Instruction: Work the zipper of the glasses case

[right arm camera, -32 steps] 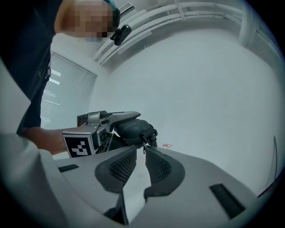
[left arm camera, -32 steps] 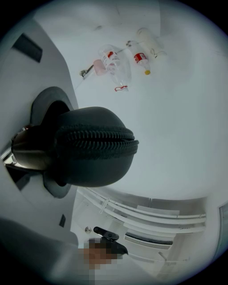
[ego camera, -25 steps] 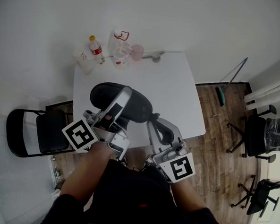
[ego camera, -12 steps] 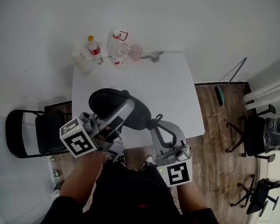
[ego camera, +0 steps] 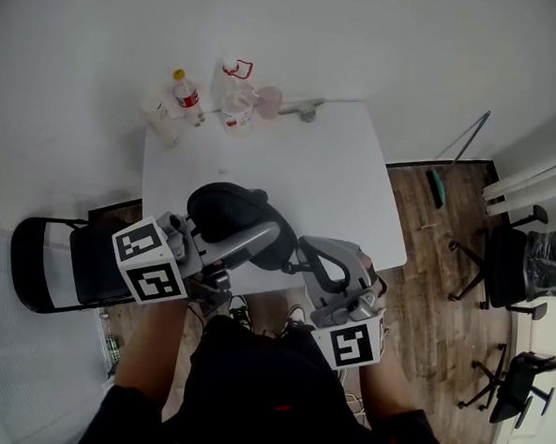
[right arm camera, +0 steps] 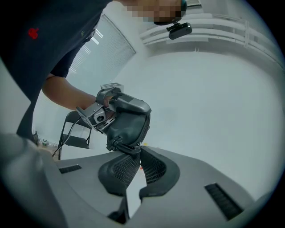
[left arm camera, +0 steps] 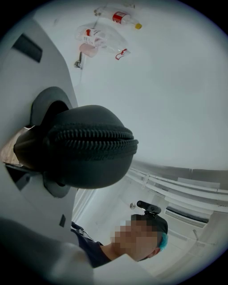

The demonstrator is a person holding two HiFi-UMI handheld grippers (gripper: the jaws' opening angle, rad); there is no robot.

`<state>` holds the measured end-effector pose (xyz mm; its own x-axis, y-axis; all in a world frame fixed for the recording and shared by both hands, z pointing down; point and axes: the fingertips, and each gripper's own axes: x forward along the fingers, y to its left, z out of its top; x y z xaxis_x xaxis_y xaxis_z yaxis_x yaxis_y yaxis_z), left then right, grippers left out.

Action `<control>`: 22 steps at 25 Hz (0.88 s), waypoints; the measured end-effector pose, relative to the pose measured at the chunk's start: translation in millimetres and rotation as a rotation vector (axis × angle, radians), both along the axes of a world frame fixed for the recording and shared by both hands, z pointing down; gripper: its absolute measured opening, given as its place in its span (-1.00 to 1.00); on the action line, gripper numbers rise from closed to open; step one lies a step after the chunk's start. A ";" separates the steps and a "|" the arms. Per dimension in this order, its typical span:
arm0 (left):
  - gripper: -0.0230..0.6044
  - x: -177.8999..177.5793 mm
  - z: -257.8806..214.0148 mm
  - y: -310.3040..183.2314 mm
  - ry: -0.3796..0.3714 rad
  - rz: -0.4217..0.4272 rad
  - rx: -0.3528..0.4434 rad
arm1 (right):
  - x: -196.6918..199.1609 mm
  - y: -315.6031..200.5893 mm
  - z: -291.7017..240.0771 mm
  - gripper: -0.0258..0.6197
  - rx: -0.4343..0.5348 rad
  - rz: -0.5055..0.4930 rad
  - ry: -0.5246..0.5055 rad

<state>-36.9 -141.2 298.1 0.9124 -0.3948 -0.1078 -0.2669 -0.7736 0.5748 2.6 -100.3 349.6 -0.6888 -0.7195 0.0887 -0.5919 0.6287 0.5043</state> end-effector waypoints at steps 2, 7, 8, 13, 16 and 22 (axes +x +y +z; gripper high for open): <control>-0.15 2.3 2.8 2.9 -0.024 0.028 0.006 | -0.9 1.7 -0.2 -0.87 -0.001 -0.017 -0.003; -0.15 16.7 23.5 16.7 -0.197 0.143 0.036 | -3.3 6.1 12.9 -0.87 -0.054 -0.046 0.019; -0.15 19.0 28.2 18.9 -0.236 0.167 0.041 | -4.4 6.6 15.6 -0.87 -0.057 -0.048 0.034; -0.14 29.8 50.1 33.1 -0.407 0.274 0.092 | -7.4 9.8 19.9 -0.87 -0.061 -0.059 0.071; -0.13 32.4 58.8 38.6 -0.455 0.321 0.113 | -8.3 10.2 20.2 -0.87 -0.061 -0.075 0.079; -0.13 35.2 80.0 57.3 -0.600 0.427 0.189 | -10.7 17.8 15.7 -0.87 -0.058 -0.116 0.077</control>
